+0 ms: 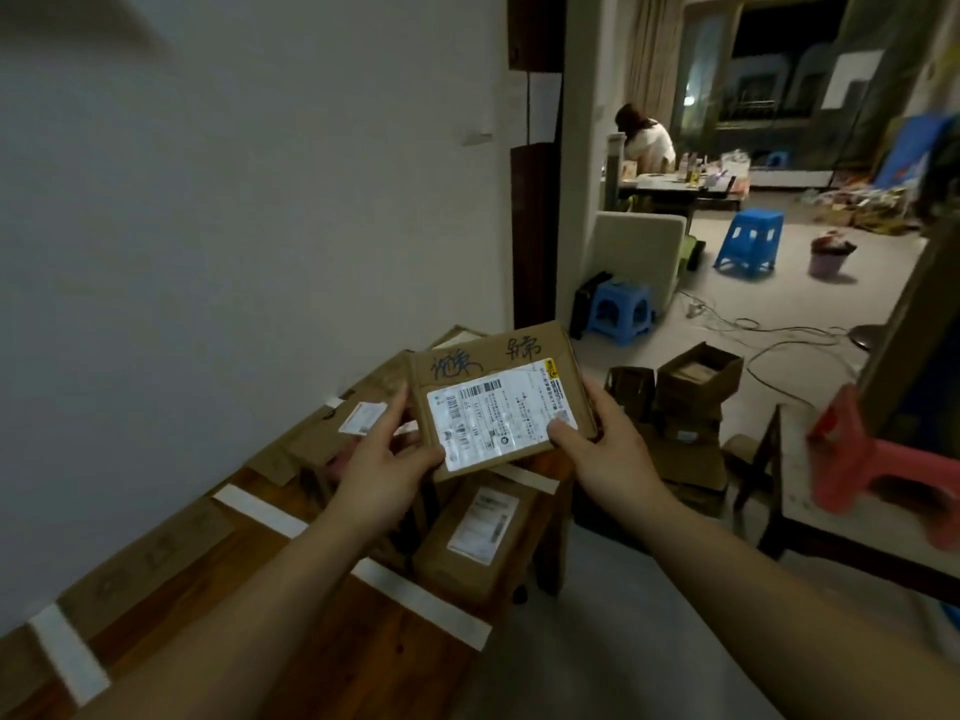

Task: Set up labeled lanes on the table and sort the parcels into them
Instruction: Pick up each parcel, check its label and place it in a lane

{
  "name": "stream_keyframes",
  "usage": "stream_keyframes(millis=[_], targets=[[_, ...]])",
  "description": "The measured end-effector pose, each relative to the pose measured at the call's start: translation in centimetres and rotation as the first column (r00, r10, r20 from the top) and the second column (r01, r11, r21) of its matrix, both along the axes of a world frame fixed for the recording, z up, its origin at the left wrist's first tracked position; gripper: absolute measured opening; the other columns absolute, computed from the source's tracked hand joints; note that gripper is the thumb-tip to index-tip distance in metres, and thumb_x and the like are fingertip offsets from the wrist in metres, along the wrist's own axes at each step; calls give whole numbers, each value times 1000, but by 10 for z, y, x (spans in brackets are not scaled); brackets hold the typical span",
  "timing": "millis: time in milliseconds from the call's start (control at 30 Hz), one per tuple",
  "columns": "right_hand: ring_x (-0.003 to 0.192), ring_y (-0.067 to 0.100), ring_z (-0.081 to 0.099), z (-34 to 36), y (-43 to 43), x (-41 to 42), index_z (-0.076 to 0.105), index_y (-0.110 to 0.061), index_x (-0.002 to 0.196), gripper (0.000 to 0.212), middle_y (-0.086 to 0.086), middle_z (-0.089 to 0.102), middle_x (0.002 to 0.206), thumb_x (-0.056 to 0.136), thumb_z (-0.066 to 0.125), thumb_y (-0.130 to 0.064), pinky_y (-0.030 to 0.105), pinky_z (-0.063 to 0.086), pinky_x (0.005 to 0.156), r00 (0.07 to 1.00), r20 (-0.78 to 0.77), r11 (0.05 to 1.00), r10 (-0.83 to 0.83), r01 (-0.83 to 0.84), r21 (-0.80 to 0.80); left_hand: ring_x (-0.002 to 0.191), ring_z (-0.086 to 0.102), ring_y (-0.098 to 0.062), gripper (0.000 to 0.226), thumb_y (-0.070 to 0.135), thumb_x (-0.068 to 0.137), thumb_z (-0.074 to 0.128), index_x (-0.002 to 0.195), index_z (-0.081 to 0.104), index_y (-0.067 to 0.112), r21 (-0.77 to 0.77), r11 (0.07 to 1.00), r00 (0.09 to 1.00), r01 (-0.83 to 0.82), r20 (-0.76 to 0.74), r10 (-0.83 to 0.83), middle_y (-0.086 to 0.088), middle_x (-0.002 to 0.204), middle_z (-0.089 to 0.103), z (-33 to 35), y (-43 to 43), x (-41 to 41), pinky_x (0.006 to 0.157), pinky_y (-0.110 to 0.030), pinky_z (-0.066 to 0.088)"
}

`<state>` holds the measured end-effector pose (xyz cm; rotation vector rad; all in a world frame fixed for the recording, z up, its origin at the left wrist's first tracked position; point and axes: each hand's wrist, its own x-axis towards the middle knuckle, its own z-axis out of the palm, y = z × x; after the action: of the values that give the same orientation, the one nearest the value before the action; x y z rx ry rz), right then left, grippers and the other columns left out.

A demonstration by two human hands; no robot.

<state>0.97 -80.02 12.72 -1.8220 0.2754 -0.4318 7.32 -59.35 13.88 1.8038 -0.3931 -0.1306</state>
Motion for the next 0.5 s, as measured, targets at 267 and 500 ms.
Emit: stream_keyframes(millis=[267, 500], targets=[[102, 6, 57, -39, -159, 39, 41, -27, 136, 50, -10, 57, 116, 90, 61, -18, 32, 55, 86, 973, -223, 996, 60, -72, -44, 93, 67, -11, 64, 6, 91, 57, 137, 33, 43, -37, 999, 964, -17, -266, 7, 12, 108, 66, -44, -159, 44, 72, -32, 58], [105, 9, 53, -57, -241, 93, 40, -19, 137, 48, 1, 54, 129, 93, 59, -21, 20, 52, 76, 923, -367, 980, 116, -166, -107, 92, 61, -9, 59, 4, 91, 55, 141, 36, 30, -13, 997, 911, -79, -408, 66, 11, 107, 61, -64, -236, 78, 68, -27, 52]])
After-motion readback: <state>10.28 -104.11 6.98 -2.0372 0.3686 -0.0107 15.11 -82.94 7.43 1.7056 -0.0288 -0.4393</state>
